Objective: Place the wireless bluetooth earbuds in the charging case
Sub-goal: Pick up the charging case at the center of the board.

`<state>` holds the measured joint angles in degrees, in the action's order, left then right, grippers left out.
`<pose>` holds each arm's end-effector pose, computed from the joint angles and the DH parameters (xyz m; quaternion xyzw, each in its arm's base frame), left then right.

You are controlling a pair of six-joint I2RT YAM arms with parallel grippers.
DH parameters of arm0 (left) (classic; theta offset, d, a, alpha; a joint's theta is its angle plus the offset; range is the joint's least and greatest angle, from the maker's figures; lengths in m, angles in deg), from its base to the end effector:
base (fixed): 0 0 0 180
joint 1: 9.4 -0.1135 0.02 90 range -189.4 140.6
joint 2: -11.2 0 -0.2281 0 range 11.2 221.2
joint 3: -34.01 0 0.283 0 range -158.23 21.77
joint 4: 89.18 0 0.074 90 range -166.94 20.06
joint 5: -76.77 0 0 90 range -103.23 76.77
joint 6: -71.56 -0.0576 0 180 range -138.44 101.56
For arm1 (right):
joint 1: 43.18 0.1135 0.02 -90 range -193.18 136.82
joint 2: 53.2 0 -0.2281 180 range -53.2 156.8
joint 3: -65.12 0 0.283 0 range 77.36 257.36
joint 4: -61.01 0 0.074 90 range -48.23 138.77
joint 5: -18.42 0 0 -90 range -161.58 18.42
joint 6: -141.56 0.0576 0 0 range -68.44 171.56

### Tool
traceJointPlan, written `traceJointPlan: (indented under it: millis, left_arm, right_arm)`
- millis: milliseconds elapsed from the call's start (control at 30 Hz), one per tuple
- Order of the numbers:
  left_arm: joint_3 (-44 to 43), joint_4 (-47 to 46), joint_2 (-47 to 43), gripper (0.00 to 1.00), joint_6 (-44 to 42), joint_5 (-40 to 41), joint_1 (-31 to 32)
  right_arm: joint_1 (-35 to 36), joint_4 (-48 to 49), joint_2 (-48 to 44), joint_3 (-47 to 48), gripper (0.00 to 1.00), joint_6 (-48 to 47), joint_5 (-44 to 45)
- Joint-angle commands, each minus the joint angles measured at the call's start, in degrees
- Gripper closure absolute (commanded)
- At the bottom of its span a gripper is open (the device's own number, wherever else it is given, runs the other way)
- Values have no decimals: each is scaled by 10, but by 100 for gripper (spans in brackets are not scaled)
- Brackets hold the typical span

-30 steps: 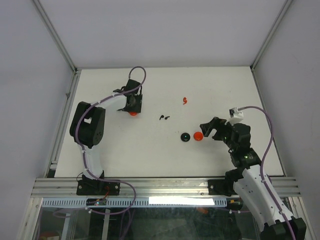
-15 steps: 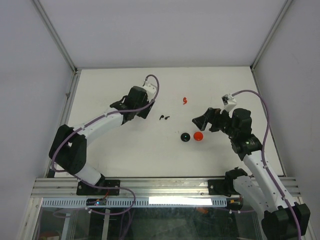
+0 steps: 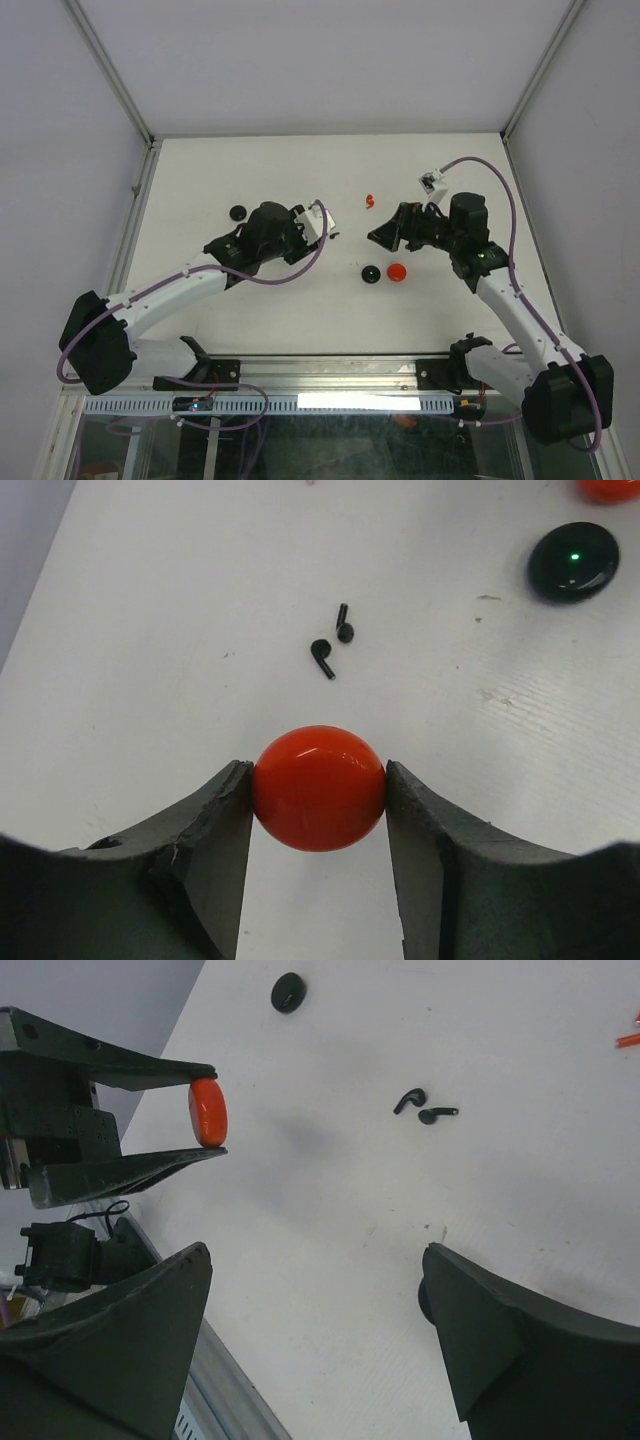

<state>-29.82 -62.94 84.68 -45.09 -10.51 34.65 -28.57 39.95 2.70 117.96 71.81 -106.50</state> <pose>0.2468 -0.2349 0.2076 0.5063 0.7324 -0.0479 0.4527 0.2678 0.1039 0.2377 -0.1236 0.8076 0.3956 0.4195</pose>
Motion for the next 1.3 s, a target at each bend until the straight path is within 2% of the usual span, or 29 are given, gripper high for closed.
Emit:
traceJointPlan:
  millis: [0,300,467,700,967,1267]
  left_arm:
    - [17,-45,-49,61,-81,-53,23]
    - [54,-48,-102,63,-159,-74,65]
    - [57,-50,-116,63,-166,-77,70]
    - [59,-50,-125,63,-167,-106,75]
    - [58,-46,-125,63,-169,-122,77]
    - [57,-43,-127,63,-167,-135,77]
  right_arm:
    - [46,71,31,42,11,8,-40]
    - [167,141,112,80,17,14,-9]
    - [205,160,148,92,19,11,-8]
    - [235,173,188,110,27,7,-8]
    - [245,174,211,129,42,1,-12]
    - [251,173,219,136,67,-4,-20]
